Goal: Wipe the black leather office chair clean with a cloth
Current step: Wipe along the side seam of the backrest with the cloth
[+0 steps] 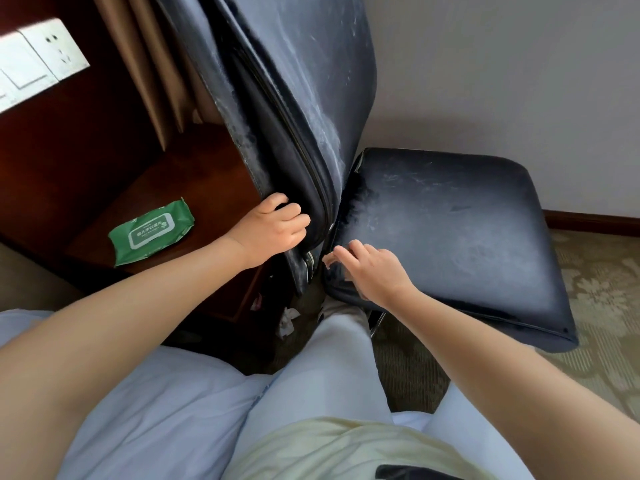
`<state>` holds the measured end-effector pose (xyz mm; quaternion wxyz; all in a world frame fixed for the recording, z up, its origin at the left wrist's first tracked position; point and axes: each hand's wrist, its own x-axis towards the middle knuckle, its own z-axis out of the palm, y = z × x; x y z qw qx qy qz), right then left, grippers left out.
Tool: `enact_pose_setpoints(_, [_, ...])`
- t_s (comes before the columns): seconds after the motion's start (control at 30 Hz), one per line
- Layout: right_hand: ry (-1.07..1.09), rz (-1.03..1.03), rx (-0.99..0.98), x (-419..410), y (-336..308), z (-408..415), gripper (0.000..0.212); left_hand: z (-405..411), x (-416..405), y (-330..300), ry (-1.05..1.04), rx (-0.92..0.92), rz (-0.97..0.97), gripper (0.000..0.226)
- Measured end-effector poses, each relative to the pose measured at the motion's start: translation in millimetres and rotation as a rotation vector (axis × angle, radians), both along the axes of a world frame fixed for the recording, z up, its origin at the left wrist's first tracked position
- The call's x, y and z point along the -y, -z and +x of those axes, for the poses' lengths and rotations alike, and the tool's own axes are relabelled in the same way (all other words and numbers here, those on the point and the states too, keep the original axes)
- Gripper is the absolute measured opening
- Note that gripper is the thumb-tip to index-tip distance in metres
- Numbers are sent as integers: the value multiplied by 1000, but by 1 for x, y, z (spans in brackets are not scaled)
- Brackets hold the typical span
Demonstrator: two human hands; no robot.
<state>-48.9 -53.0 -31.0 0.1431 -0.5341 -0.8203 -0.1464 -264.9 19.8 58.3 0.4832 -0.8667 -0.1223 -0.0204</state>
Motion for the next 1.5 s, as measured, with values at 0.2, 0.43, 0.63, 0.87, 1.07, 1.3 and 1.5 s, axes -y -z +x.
enact_pose_setpoints(0.2, [252, -239, -443, 4, -9, -14, 20, -3, 1, -5, 20, -2, 1, 50])
enact_pose_setpoints(0.43, [426, -343, -1020, 2, -31, -34, 18, 3, 10, -24, -147, -163, 236, 71])
enact_pose_setpoints(0.63, [387, -163, -1040, 7, -45, -48, 24, 14, 10, -31, -232, -285, 224, 74])
enact_pose_setpoints(0.87, [374, -199, -1239, -9, -43, -65, 18, 10, 6, -31, -170, -244, 198, 68])
enact_pose_setpoints(1.07, [450, -434, -1271, -15, -15, -77, 21, 7, -5, -27, -113, -178, 182, 68])
enact_pose_setpoints(1.3, [477, -288, -1465, -25, -29, -80, 13, 2, -18, -25, -83, -150, 157, 60])
enact_pose_setpoints(1.5, [528, -314, -1525, -35, -26, -83, 19, -2, -31, -24, -1, -106, 174, 52])
